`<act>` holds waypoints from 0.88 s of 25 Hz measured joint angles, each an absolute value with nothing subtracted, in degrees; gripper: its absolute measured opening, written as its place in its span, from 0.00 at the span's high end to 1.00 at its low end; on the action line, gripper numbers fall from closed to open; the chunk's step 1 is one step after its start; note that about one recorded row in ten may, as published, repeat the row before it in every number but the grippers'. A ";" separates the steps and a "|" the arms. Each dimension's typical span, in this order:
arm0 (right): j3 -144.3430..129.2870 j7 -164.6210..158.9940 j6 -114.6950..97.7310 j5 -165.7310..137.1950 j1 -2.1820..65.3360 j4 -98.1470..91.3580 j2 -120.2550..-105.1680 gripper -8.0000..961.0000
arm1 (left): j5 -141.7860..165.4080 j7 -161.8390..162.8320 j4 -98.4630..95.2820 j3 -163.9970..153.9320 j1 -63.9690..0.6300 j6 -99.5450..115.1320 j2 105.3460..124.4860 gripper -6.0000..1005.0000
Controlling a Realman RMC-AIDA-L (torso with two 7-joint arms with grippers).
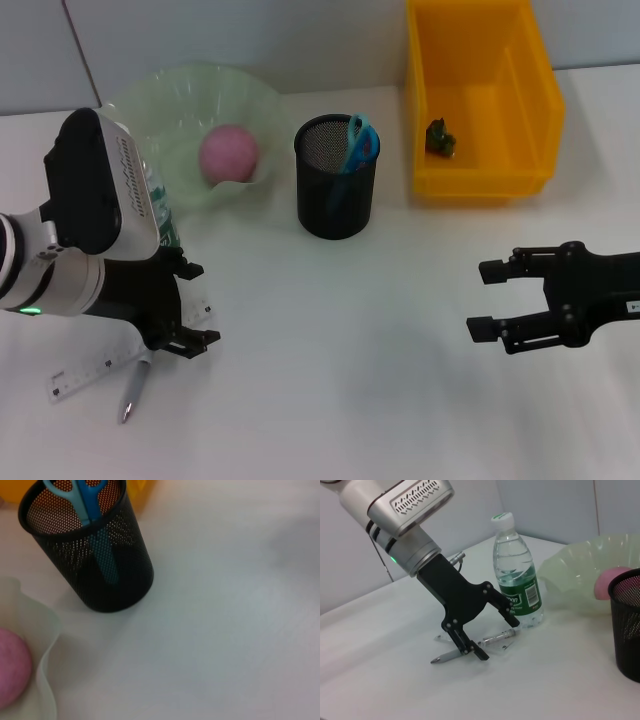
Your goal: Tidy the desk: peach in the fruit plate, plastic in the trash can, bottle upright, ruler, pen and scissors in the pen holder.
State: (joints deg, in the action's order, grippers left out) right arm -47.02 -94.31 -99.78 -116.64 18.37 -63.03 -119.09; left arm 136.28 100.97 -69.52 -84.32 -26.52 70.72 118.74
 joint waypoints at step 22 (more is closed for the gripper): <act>-47.02 -94.00 -99.74 -116.72 18.95 -62.77 -119.10 0.14 | 139.12 102.66 -67.21 -85.57 -28.52 70.24 118.74 0.24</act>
